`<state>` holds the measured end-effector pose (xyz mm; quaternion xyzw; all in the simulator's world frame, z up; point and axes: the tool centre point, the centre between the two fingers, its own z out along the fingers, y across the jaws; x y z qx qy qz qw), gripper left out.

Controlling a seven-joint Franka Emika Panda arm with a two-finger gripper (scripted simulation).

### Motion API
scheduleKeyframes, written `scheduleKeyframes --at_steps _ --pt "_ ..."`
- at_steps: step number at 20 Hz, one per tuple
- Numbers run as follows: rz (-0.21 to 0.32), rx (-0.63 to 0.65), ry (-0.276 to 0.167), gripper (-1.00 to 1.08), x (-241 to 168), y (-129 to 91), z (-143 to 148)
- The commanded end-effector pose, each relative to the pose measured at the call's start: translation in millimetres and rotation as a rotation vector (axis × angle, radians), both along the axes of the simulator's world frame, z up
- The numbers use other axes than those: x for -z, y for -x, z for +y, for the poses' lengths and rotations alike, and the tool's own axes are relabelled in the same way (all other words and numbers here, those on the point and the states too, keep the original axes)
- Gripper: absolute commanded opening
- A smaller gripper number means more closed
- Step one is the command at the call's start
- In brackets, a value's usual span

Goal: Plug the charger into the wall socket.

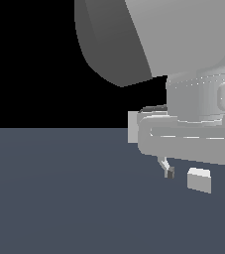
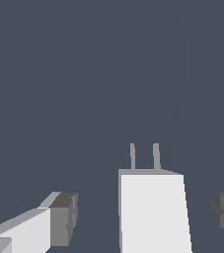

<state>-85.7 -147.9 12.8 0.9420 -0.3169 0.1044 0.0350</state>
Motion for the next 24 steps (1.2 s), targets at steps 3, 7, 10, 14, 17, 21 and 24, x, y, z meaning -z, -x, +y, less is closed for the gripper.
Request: scheduleKeyframes --at_steps 3,7,10,14,17,21,24 --pt "-0.001 0.0 0.0 -1.0 1 0 0" --pt "-0.001 0.0 0.0 -1.0 1 0 0" --pt "-0.001 0.0 0.0 -1.0 1 0 0" --pt "-0.002 -0.007 0.001 -1.0 -1 -3 1" --pt "-0.002 -0.027 0.001 -1.0 -6 -9 3" --pt "-0.002 -0.078 0.003 -1.0 -20 -25 11" --pt "-0.002 -0.132 0.004 -1.0 -34 -42 20"
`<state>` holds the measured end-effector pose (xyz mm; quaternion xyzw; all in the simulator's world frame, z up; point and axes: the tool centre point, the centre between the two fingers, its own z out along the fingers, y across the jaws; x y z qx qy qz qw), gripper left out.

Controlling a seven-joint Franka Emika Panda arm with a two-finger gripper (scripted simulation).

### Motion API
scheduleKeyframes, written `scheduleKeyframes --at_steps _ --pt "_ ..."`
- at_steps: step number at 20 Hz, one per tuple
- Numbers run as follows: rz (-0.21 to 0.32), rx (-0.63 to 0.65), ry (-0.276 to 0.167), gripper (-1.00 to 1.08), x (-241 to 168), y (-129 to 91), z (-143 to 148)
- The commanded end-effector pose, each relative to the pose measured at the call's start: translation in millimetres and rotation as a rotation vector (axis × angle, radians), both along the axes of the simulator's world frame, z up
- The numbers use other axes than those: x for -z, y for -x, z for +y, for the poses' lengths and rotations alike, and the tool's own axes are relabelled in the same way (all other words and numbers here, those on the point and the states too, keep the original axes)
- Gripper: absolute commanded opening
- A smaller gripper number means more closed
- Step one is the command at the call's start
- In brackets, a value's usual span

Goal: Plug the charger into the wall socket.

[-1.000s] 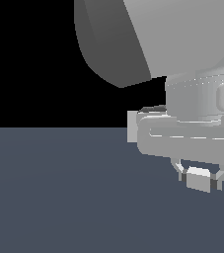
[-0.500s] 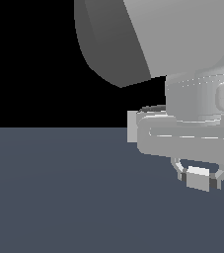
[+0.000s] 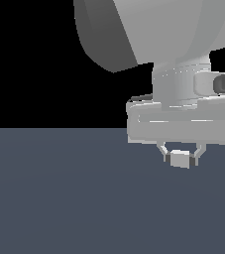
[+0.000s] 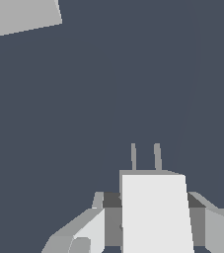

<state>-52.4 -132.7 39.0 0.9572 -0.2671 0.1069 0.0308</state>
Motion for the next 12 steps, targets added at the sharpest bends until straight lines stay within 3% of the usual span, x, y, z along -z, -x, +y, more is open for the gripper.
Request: scheduleKeyframes --at_steps 1,6,12 --pt "-0.001 -0.049 0.001 -1.0 -13 -15 9" --pt "-0.001 -0.154 0.002 -1.0 -40 -46 30" --pt "-0.001 -0.23 0.0 -1.0 -58 -66 48"
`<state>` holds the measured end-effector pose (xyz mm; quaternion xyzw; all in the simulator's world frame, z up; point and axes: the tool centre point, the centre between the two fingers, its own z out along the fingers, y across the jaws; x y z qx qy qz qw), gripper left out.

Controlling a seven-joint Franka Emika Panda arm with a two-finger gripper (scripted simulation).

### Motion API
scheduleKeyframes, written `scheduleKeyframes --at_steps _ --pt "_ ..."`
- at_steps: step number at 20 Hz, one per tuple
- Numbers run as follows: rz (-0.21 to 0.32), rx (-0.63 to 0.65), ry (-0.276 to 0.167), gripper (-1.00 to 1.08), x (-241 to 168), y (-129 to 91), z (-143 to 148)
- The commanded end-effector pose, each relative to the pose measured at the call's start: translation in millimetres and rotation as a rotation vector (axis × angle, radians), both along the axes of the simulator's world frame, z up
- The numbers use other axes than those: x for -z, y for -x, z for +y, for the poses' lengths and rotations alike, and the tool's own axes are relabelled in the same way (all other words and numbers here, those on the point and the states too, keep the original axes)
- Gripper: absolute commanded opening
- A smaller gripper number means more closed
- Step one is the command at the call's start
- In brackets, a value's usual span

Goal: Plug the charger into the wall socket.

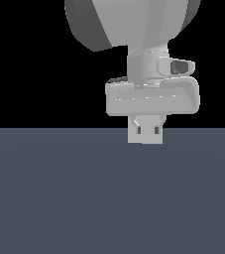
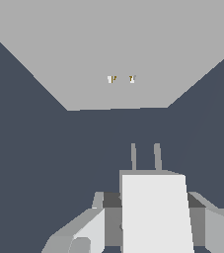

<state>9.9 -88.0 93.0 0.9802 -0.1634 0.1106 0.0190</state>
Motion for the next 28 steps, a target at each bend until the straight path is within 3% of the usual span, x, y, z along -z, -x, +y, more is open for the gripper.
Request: scheduleKeyframes --at_steps 1,14,28 --pt "0.001 -0.023 -0.001 -1.0 -5 -6 6" --pt "0.001 -0.034 -0.002 -1.0 -7 -13 8" --pt "0.002 -0.035 -0.002 -1.0 -7 -52 -4"
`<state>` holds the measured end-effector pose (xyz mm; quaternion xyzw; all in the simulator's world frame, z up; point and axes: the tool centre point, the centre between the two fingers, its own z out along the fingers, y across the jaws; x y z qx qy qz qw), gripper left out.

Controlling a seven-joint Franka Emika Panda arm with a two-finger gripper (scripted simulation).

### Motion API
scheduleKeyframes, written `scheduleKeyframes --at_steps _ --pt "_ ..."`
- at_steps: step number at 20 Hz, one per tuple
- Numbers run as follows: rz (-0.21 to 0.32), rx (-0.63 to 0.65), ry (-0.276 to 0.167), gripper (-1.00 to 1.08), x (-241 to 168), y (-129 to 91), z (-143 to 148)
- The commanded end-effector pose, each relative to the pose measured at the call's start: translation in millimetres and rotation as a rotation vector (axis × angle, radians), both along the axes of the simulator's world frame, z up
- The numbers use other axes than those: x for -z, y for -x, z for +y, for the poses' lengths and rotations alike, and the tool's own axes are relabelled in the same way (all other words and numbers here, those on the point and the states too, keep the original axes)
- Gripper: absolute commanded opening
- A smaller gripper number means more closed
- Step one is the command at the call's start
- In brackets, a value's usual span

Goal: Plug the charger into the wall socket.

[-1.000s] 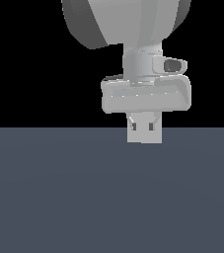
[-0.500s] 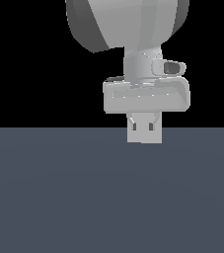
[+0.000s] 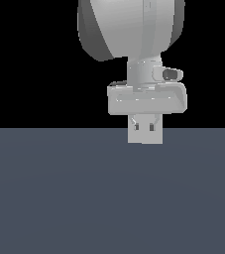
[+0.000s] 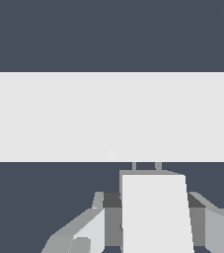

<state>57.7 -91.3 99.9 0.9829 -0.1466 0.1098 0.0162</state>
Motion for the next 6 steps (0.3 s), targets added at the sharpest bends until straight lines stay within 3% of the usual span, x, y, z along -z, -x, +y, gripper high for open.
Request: scheduleKeyframes --at_steps 1,6 --pt "0.0 0.0 0.0 -1.0 -0.2 -5.3 -1.5" --pt "0.0 0.0 0.0 -1.0 -0.2 -8.7 -2.4"
